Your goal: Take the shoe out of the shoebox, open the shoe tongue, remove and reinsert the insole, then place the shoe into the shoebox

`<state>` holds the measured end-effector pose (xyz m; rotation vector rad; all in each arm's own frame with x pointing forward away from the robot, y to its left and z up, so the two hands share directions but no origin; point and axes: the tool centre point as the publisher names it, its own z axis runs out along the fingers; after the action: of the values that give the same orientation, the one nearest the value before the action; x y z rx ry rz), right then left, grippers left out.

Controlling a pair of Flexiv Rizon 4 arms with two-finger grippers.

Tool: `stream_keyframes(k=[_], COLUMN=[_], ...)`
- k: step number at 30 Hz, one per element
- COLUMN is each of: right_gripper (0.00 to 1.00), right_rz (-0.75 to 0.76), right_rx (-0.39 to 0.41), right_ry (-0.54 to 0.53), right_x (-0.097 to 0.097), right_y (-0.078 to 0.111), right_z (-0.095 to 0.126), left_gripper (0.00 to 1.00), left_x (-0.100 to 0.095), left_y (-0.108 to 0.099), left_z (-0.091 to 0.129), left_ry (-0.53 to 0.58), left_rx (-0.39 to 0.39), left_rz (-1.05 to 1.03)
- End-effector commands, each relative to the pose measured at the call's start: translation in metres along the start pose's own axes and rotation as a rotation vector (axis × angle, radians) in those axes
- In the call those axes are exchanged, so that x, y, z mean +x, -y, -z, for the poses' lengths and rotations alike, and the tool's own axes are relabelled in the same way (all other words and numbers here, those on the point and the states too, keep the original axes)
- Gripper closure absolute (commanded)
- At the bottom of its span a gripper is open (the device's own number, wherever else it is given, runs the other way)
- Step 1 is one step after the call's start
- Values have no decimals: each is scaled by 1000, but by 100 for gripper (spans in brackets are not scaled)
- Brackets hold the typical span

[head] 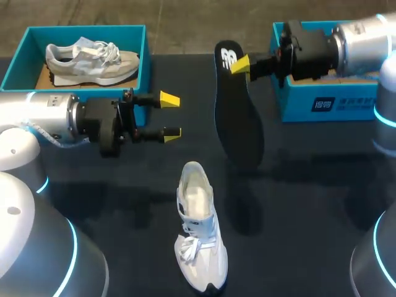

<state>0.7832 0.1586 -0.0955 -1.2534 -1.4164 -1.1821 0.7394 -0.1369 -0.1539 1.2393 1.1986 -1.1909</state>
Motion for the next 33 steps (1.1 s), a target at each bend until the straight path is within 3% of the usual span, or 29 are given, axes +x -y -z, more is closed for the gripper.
stream_keyframes(k=[1,11,15,21,33], right_gripper=[100,100,100,100,100], right_rz=[-70,-70,-89,-149,-230], right_rx=[-57,-57,-17,6,-11], right_ry=[41,41,26,24,22], right_x=[0,0,-6,-17,-30], right_y=[9,9,-7,-23,-26], right_z=[-2,-2,-19,-25,-26], left_gripper=[0,0,0,0,0], left_x=[1,1,1,-1,-10], left_y=[0,0,0,-2,-10], left_z=[-1,-1,-1,-2,-16], left_ry=[0,0,0,11,43], left_rx=[-1,-1,-1,-7,-25], left_rz=[-2,-2,-2,-19,-76])
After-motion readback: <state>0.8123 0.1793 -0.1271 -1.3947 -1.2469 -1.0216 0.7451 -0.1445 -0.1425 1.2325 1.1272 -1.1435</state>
